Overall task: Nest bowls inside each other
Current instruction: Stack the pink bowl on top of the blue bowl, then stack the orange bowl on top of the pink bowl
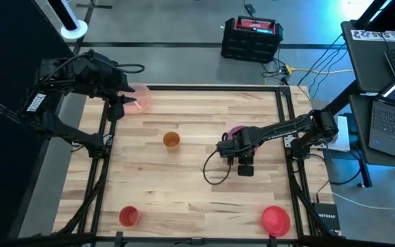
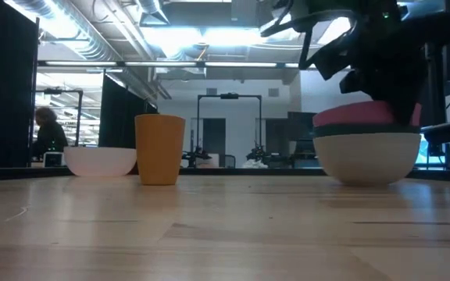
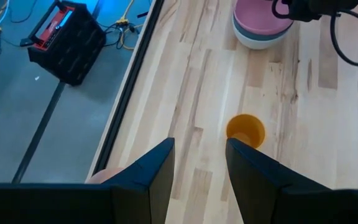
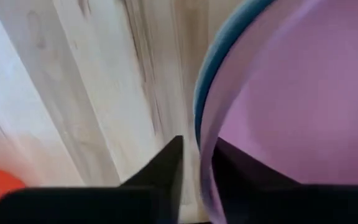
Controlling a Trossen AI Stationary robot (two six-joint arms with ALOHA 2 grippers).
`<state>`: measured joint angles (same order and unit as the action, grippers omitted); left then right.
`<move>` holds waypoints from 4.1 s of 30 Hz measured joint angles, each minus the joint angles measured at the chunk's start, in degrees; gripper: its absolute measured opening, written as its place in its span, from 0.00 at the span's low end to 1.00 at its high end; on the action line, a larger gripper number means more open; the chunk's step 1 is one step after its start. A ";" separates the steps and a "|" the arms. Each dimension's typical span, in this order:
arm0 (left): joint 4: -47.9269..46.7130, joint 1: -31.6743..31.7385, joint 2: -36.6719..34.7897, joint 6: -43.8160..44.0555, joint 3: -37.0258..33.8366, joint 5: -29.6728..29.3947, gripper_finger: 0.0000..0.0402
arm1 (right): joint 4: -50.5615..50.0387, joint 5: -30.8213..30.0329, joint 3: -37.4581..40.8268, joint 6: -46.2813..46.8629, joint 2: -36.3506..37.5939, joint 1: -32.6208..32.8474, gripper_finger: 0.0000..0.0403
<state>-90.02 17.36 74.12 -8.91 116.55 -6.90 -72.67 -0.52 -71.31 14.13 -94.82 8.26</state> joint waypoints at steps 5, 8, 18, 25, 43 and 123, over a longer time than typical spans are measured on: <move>0.01 -0.02 -0.10 -0.13 0.01 0.00 0.33 | -1.01 -0.60 -0.26 0.59 0.80 -0.03 0.37; 0.07 -0.01 -0.10 -0.58 0.01 0.00 0.33 | -1.10 -2.77 -2.58 0.63 3.07 -0.03 0.43; 0.63 -0.03 0.09 -1.65 0.00 0.00 0.33 | -0.01 -4.15 -7.36 6.03 11.79 6.32 0.45; 0.66 -0.09 0.37 -0.56 0.00 0.01 0.33 | 1.28 -3.08 -4.40 19.00 13.93 20.35 0.45; 1.08 -0.17 0.77 1.37 -0.02 0.03 0.33 | 10.38 -1.54 7.02 50.45 16.95 51.29 0.45; 2.18 -0.06 0.77 0.90 -0.04 0.04 0.33 | 8.43 -1.10 6.72 -5.03 20.63 -19.82 0.00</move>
<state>-87.84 17.30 74.89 -8.01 116.51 -6.85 -64.24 -1.62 -64.59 9.10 -74.19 -11.56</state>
